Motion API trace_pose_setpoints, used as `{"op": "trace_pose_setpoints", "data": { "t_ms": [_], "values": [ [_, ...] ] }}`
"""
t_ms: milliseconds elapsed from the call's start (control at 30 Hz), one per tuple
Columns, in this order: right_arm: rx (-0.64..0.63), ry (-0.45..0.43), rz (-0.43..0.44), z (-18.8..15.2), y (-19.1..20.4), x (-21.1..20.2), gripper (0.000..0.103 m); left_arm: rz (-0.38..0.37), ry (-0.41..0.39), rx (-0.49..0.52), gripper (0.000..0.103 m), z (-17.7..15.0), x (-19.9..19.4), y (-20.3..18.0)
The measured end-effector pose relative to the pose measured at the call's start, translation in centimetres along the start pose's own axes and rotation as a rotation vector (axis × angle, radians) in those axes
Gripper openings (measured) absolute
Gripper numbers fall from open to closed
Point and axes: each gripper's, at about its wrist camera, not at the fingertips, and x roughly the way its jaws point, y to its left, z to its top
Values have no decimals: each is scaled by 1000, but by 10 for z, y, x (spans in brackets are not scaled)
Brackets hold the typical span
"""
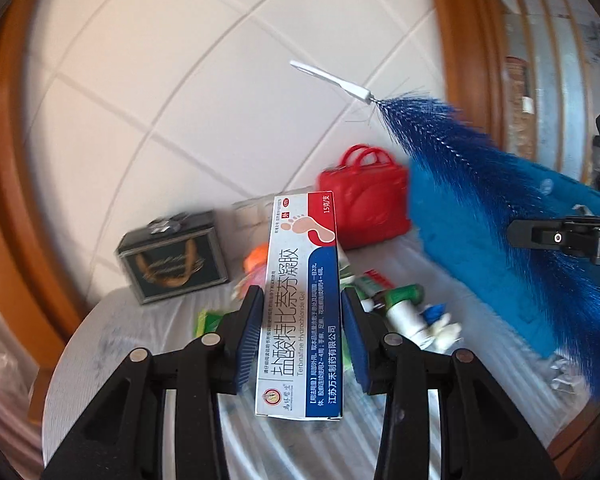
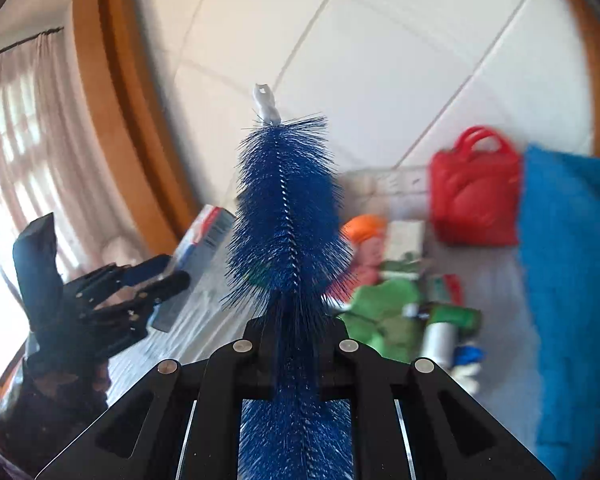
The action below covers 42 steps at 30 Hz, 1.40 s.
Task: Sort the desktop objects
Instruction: 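Carry the held brush and foot cream box over the blue bin and open both tools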
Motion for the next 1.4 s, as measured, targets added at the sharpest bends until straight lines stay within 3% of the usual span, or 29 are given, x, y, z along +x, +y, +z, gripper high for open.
{"op": "trace_pose_setpoints", "data": {
  "t_ms": [267, 400, 600, 867, 967, 1200, 1400],
  "values": [
    [40, -124, -222, 6, -37, -133, 11, -229, -130, 83, 39, 61, -11, -103],
    [67, -158, -342, 18, -72, -199, 11, -345, -163, 145, 39, 98, -13, -175],
    [104, -159, -469, 42, -150, -268, 12, -404, -191, 191, 39, 136, -10, -273],
    [129, -85, -481, 53, -250, -305, 13, -374, -139, 199, 39, 167, 25, -404],
    [147, -50, -466, 59, -286, -306, 13, -348, -103, 195, 39, 171, 41, -432],
    [202, -6, -432, 63, -359, -283, 13, -288, -37, 200, 39, 175, 66, -461],
    [212, 12, -442, 66, -386, -273, 18, -212, -32, 202, 40, 180, 74, -466]
  ]
}}
